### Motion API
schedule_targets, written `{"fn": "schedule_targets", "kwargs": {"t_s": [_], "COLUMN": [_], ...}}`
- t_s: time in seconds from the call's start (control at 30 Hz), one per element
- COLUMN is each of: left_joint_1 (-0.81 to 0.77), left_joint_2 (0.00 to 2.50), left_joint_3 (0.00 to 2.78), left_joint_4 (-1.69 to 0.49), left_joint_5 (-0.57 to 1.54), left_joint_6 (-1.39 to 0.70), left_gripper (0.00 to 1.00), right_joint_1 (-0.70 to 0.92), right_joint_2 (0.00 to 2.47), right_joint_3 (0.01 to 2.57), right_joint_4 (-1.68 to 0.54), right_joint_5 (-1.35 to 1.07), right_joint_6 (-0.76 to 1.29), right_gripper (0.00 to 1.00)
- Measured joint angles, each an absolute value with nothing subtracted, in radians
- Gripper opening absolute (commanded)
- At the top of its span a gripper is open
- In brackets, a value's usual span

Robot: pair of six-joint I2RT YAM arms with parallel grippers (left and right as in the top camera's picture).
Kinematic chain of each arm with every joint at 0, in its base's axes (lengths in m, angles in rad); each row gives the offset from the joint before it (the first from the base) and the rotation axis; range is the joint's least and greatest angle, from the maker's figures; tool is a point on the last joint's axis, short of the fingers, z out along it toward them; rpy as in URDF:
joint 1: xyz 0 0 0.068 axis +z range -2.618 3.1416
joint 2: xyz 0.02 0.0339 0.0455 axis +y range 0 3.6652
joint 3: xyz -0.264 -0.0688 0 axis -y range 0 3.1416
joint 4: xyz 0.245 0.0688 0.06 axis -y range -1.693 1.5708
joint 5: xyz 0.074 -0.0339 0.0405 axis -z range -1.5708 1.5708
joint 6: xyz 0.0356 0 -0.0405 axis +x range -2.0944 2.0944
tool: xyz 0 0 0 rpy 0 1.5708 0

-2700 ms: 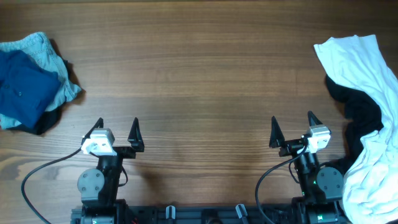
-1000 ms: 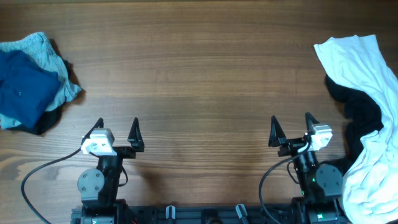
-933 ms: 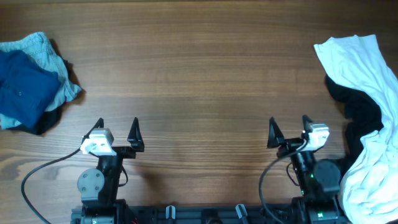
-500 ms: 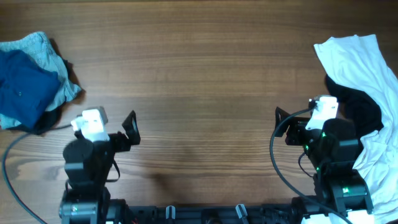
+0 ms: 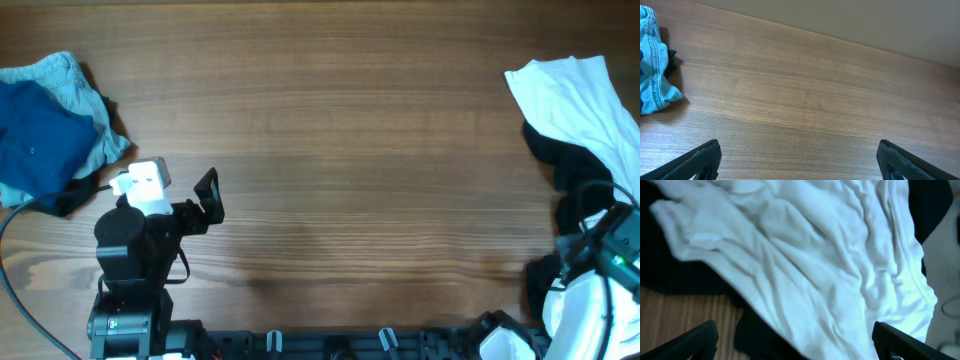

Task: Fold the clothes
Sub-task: 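Reach the right gripper down to the white T-shirt at the right edge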

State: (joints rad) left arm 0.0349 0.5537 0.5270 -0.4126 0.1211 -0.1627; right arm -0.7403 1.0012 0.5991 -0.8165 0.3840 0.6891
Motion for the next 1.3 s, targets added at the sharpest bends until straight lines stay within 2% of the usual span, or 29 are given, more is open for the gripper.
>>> {"fn": "schedule_targets", "kwargs": {"t_s": [0.23,0.37,0.53,0.67,0.77,0.97,1.2,1.23,1.3], "left_joint_1": [0.035,0.035,0.035,0.035,0.035,0.035,0.035,0.035,0.035], "left_joint_2": [0.554,0.554,0.554,0.554,0.554,0.554,0.554,0.554,0.554], "left_joint_3": [0.527,0.527,0.527,0.527,0.527,0.527,0.527,0.527,0.527], "left_joint_4": [-0.412,-0.412,-0.412,-0.412,-0.412,-0.412,-0.412,-0.412,-0.412], "left_joint_5": [0.121,0.121,0.121,0.121,0.121,0.121,0.121,0.121,0.121], "left_joint_6": [-0.163,-0.163,-0.163,-0.163,-0.163,-0.163,-0.163,-0.163,-0.163], "left_gripper": [1.00,1.00,1.00,1.00,1.00,1.00,1.00,1.00,1.00], "right_joint_1": [-0.774,-0.774,-0.774,-0.774,-0.774,-0.774,-0.774,-0.774,-0.774], "right_joint_2": [1.227,1.314,1.324,1.324,1.297,1.146,1.158,1.168,1.174], "right_joint_3": [0.599,0.599,0.599,0.599,0.600,0.620,0.621,0.620,0.613], "right_joint_4": [-0.754,-0.746,-0.746,-0.748,-0.775,-0.815,-0.858,-0.859,-0.860], "right_joint_5": [0.279,0.247,0.239,0.235,0.223,0.216,0.230,0.237,0.249], "right_joint_6": [0.683,0.662,0.655,0.654,0.652,0.653,0.698,0.708,0.730], "right_gripper": [0.96,0.71,0.60,0.62,0.69,0.70,0.68,0.65,0.37]}}
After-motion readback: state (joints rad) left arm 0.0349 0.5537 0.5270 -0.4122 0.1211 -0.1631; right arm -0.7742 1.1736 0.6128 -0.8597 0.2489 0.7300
